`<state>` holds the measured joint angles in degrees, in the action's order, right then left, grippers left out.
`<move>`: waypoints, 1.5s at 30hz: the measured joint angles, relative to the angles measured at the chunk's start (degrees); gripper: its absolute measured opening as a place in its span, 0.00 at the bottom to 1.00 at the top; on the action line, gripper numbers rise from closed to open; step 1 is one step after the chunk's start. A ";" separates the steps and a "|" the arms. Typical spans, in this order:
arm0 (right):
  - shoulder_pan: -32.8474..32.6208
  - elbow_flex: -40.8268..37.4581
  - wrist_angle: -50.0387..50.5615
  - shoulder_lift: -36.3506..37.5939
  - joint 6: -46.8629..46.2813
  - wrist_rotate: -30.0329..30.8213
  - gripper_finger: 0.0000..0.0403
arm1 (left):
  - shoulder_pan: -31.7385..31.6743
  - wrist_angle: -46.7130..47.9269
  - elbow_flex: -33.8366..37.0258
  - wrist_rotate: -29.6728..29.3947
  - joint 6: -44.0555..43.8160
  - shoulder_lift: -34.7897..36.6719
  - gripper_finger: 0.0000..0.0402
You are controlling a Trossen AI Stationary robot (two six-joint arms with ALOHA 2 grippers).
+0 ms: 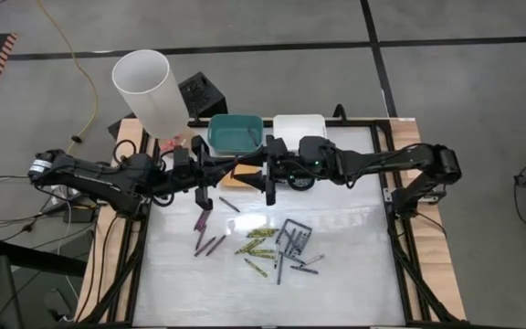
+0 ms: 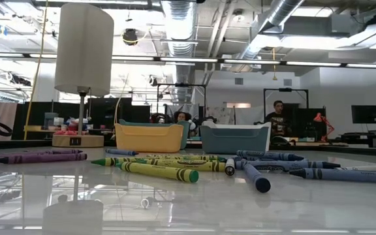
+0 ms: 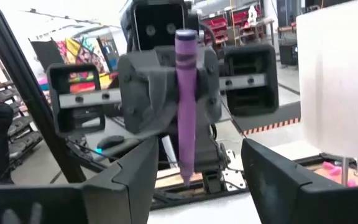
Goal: Sort crayons
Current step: Put the violet crayon into the green bin
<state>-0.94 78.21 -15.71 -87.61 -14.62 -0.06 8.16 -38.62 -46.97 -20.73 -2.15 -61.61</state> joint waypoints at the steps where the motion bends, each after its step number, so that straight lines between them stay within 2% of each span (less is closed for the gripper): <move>1: 0.03 0.01 -0.03 0.00 0.04 -0.01 0.57 | -0.13 -0.24 -0.01 0.06 -0.03 -0.37 0.01; 6: 0.28 0.05 0.34 -0.69 0.01 -0.02 0.57 | -0.56 -2.81 0.03 1.13 -0.60 -2.55 0.01; 10: 0.28 0.05 1.11 -0.83 0.01 0.03 0.49 | -0.83 -3.26 0.03 1.54 -0.68 -3.30 0.01; 14: 0.28 0.05 2.00 -0.83 -0.01 0.13 0.35 | -0.94 -3.56 0.03 1.42 -0.56 -3.23 0.01; 19: 0.19 0.05 1.91 -0.83 0.09 0.92 0.07 | -0.98 -3.19 0.03 0.94 -0.61 -3.26 0.01; 20: 0.19 0.05 2.02 -0.83 0.11 1.04 0.04 | -0.98 -2.94 0.03 0.88 -0.66 -3.26 0.01; 26: 0.40 0.05 2.75 -0.83 -1.28 1.87 0.01 | -0.98 -2.30 0.03 -0.44 -0.65 -3.23 0.01; 29: 0.95 0.05 5.43 -0.81 -1.90 4.29 0.01 | -0.98 0.12 0.03 -4.71 -0.66 -3.23 0.04; 36: 4.32 -0.01 10.33 -0.74 -2.11 8.09 0.01 | -1.07 16.53 -0.06 -10.31 -7.89 -0.20 0.26; 40: 7.31 -0.01 13.40 -0.74 -2.10 8.18 0.00 | -1.17 22.48 -0.06 -13.58 -9.68 1.15 0.38; 45: 12.23 0.04 16.40 -1.84 -2.26 9.66 0.00 | -1.15 31.44 -0.06 -21.05 -14.39 2.79 0.47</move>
<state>11.29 78.25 0.68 -89.46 -16.88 9.60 7.01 -7.17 -47.03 -41.78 -16.54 -58.82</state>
